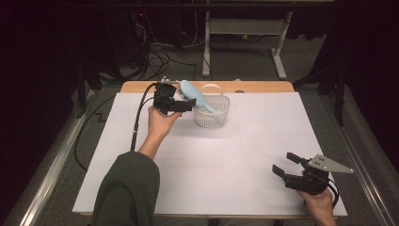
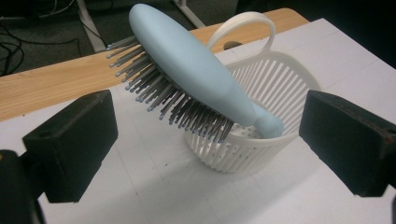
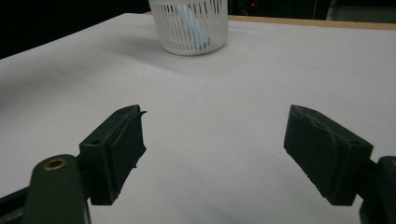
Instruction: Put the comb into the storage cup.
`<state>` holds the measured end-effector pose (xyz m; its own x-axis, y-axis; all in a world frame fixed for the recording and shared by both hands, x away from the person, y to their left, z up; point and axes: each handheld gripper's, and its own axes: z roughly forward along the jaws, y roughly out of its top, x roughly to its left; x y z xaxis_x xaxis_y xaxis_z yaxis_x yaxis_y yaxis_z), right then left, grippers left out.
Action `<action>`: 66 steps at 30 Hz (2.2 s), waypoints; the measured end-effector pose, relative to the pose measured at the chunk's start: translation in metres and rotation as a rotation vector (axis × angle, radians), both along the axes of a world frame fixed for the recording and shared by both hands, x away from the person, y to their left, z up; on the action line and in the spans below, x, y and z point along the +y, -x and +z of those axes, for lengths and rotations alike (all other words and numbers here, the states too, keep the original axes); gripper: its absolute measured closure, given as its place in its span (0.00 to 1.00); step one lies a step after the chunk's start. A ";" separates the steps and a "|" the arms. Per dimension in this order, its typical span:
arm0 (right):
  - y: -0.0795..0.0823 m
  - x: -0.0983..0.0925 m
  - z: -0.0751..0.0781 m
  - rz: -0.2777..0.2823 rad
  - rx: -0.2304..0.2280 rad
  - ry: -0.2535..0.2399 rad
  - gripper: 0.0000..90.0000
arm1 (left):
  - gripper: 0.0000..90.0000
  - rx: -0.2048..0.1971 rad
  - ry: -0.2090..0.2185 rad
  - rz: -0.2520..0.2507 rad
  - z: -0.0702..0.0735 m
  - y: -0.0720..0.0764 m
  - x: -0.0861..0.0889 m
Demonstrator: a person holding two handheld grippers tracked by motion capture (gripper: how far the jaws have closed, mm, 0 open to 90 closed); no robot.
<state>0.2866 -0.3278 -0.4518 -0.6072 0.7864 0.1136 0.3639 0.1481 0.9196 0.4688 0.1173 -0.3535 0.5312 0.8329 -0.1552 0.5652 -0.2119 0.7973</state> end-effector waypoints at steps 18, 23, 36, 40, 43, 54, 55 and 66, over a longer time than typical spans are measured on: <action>0.000 0.000 0.000 -0.002 0.000 -0.003 0.23 | 0.04 -0.023 0.026 -0.009 0.008 0.010 0.015; 0.000 -0.001 0.000 -0.004 0.000 -0.005 0.23 | 0.04 -0.027 0.033 -0.013 0.008 0.013 0.017; 0.000 0.000 0.000 -0.004 0.000 -0.004 0.23 | 0.04 -0.034 0.048 -0.013 0.006 0.019 0.027; 0.000 0.000 0.000 -0.004 0.000 -0.004 0.23 | 0.04 -0.032 0.046 -0.014 0.006 0.021 0.030; 0.000 0.000 0.000 -0.005 0.001 -0.005 0.23 | 0.04 -0.034 0.047 -0.013 0.006 0.022 0.031; 0.000 -0.001 0.000 -0.007 0.000 -0.005 0.23 | 0.04 -0.041 0.057 -0.013 0.004 0.029 0.042; 0.000 -0.001 0.000 -0.008 0.000 -0.004 0.23 | 0.04 -0.041 0.057 -0.011 0.004 0.030 0.043; 0.000 -0.001 0.000 -0.010 0.000 -0.006 0.23 | 0.04 -0.050 0.062 -0.010 0.002 0.037 0.052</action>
